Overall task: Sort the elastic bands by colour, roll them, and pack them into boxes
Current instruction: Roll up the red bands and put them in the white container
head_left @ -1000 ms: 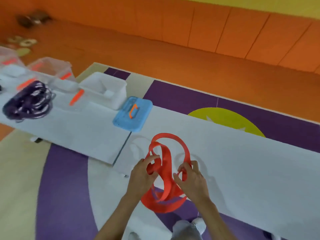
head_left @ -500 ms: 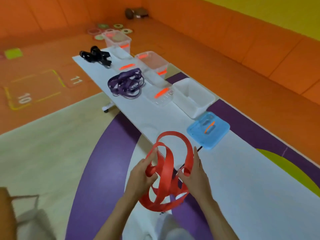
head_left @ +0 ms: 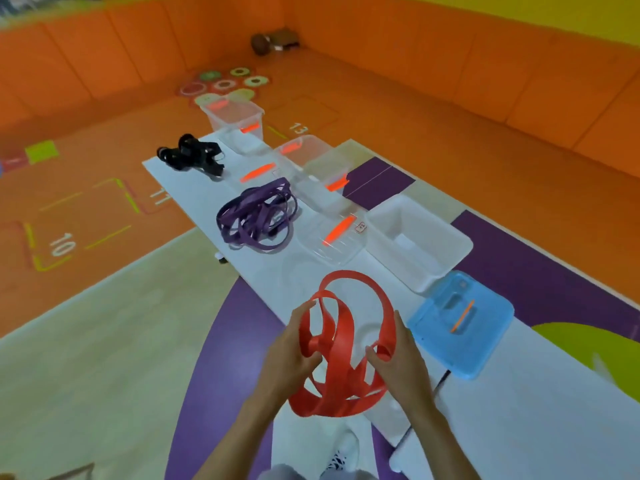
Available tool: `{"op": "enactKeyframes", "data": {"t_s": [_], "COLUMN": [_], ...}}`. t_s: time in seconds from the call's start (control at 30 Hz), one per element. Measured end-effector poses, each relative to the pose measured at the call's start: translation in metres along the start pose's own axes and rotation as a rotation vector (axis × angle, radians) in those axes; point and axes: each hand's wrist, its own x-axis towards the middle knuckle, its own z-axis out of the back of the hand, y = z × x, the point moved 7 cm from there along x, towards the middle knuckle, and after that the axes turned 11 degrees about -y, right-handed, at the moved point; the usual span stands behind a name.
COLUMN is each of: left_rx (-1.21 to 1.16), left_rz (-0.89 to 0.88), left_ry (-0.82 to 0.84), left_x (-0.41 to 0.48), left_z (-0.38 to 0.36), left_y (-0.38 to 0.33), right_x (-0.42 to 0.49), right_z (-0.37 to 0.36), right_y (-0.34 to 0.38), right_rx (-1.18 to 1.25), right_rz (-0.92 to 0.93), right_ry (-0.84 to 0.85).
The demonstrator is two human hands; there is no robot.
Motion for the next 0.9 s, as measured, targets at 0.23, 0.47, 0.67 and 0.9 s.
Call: {"op": "enactKeyframes", "data": {"t_s": [0.23, 0.47, 0.67, 0.9], "left_rx": [-0.001, 0.042, 0.059, -0.036], "left_rz": [0.08, 0.045, -0.008, 0.0], "left_ry": [0.19, 0.408, 0.564, 0.581], "left_x": [0.095, 0.171, 0.207, 0.218], "left_z": [-0.049, -0.104, -0.126, -0.105], "left_y": [0.01, 0.043, 0.063, 0.082], "right_x": [0.057, 0.078, 0.07, 0.058], "right_z": [-0.012, -0.06, -0.079, -0.08], "right_y": [-0.026, -0.054, -0.063, -0.062], "right_rx": [0.042, 0.031, -0.099, -0.292], "right_rz": [-0.205, -0.385, -0.628, -0.675], "right_ry": [-0.062, 0.011, -0.008, -0.082]}}
